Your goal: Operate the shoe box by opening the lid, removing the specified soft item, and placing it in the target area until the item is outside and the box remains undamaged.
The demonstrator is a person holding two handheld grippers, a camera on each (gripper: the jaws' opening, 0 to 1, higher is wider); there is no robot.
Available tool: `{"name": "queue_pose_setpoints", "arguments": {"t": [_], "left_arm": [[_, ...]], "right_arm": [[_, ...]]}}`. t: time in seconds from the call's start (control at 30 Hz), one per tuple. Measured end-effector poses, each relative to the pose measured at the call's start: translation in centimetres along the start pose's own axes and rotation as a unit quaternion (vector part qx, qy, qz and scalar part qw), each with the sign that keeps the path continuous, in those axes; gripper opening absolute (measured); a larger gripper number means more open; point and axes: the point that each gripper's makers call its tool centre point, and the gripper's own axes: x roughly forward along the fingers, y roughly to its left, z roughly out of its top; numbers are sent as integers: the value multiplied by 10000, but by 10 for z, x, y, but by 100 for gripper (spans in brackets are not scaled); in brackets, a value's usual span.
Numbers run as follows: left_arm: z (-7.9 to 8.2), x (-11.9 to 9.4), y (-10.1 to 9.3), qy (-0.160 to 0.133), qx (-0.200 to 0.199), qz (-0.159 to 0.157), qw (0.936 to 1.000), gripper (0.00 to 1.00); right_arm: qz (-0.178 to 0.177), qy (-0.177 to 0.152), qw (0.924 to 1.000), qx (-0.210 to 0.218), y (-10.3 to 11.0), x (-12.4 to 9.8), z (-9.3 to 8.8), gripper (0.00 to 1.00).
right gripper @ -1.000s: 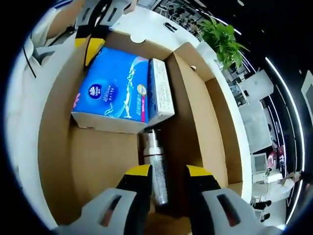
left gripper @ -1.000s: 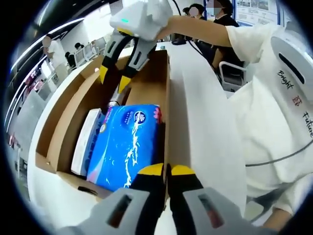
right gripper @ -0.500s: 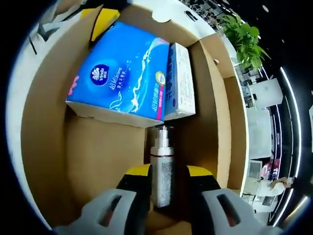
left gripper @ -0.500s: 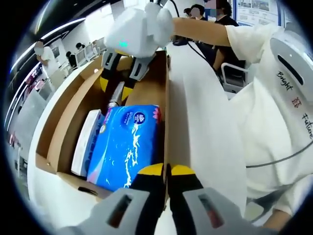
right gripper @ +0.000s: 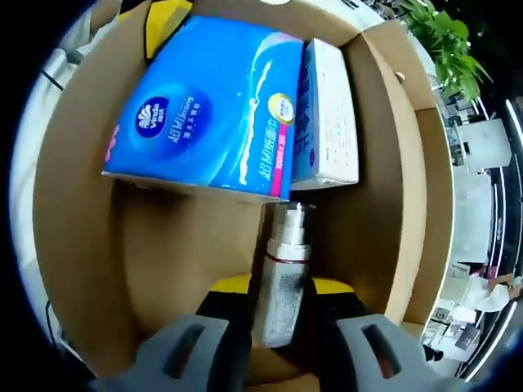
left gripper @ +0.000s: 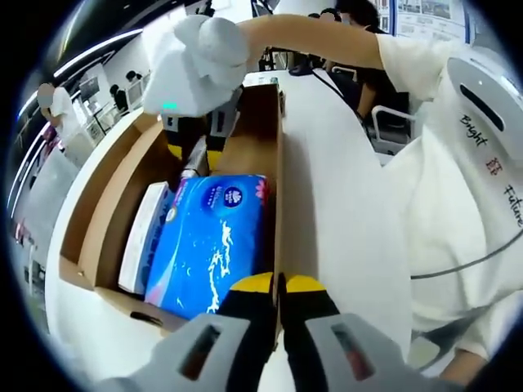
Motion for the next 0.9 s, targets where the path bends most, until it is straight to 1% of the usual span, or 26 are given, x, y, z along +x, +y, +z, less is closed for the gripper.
{"name": "queue_pose_setpoints", "arguments": {"t": [0.07,0.1,0.13,0.2,0.27,0.33,0.43,0.47,0.5,0.53,0.57,0.63,0.67,0.77,0.83,0.9], "left_arm": [[0,0,0,-1,-9,6,10000,1],[0,0,0,-1,-9,10,10000,1],[0,0,0,-3,-15,13,10000,1],[0,0,1,-9,-23,16,10000,1],[0,-1,1,-6,-32,8,10000,1],[0,0,1,4,-26,0,10000,1],[0,0,1,7,-22,-23,10000,1],[0,-1,1,7,-17,-29,10000,1],[0,-1,1,6,-26,-36,10000,1],[0,-1,1,7,-25,-35,10000,1],[0,-1,1,8,-27,-32,10000,1],[-1,-1,1,4,-23,-17,10000,1],[-1,-1,1,1,-21,-13,10000,1],[-1,-1,1,8,-22,-26,10000,1],[-1,-1,1,7,-21,-28,10000,1],[-1,0,1,-4,-14,-22,10000,1]], "right_arm": [[227,76,9997,-25,0,2,-5,25],[279,103,9996,19,-2,4,-6,25],[388,139,9984,390,1,3,-7,24],[614,261,9963,541,5,2,-9,24],[871,421,9926,736,12,0,-13,23],[805,390,9928,793,10,1,-12,23],[934,470,9869,1232,14,0,-15,22],[949,363,9896,1014,16,-2,-13,22],[1013,373,9887,1043,19,-3,-14,22],[1190,375,9848,1212,25,-4,-14,22],[1284,355,9825,1300,27,-5,-14,22],[1338,209,9823,1292,25,-4,-15,22],[1360,167,9810,1374,26,-4,-14,21],[1491,148,9771,1511,33,-4,-16,21],[1514,110,9782,1416,31,-3,-19,21],[1486,68,9815,1208,33,-3,-16,22]]}}
